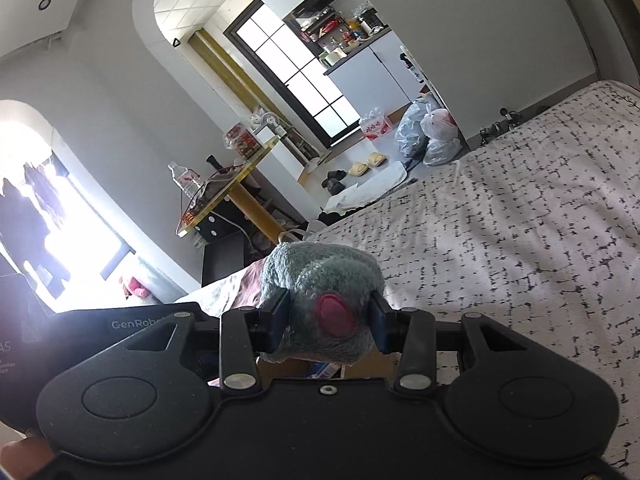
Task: Organize soft objects
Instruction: 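Carry the plush mouse with both tools over the cardboard box, then open both tools dropping the plush mouse into the box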
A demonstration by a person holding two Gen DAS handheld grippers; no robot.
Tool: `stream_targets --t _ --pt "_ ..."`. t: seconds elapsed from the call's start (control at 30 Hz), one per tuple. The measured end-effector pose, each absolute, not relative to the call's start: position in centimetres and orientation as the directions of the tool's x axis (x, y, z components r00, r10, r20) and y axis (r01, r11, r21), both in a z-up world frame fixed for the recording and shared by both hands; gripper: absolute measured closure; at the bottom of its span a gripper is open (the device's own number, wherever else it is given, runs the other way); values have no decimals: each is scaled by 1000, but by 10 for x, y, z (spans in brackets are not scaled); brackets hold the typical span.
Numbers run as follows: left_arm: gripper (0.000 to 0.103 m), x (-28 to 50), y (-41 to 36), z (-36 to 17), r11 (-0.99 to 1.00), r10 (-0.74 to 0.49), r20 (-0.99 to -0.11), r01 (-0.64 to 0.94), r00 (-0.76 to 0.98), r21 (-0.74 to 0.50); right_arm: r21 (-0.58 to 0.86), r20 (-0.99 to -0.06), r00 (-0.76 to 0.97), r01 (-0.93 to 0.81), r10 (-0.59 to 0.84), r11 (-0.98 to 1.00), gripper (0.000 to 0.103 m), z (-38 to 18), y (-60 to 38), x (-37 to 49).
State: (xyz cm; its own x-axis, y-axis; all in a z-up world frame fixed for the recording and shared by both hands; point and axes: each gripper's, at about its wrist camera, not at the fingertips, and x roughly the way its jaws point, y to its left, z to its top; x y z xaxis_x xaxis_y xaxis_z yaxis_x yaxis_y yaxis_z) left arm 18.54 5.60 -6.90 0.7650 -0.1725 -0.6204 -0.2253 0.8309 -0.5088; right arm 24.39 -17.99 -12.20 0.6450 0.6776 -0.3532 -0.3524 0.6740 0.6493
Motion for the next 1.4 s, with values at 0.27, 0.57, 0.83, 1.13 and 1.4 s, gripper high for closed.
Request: stream_targets --t 0.27,0.57,0.83,1.13,1.4 --pt "91 182 89 -69 809 -161 -609 -250 776 -532 624 -377 632 -367 677 690 61 -113 -146 243" --pt "91 190 130 -67 791 -168 -620 -270 767 -549 596 -408 613 -383 677 706 61 -102 -107 252" --pt "91 196 159 -76 778 -154 -650 -314 744 -544 595 -444 581 -378 682 709 60 -107 -76 265" --pt "91 215 183 -100 757 -160 -703 -370 693 -538 579 -517 541 -350 663 736 60 -124 -49 280" --pt "91 243 187 -123 739 -197 -738 -397 646 -544 547 -595 527 -288 607 786 59 -140 -43 300"
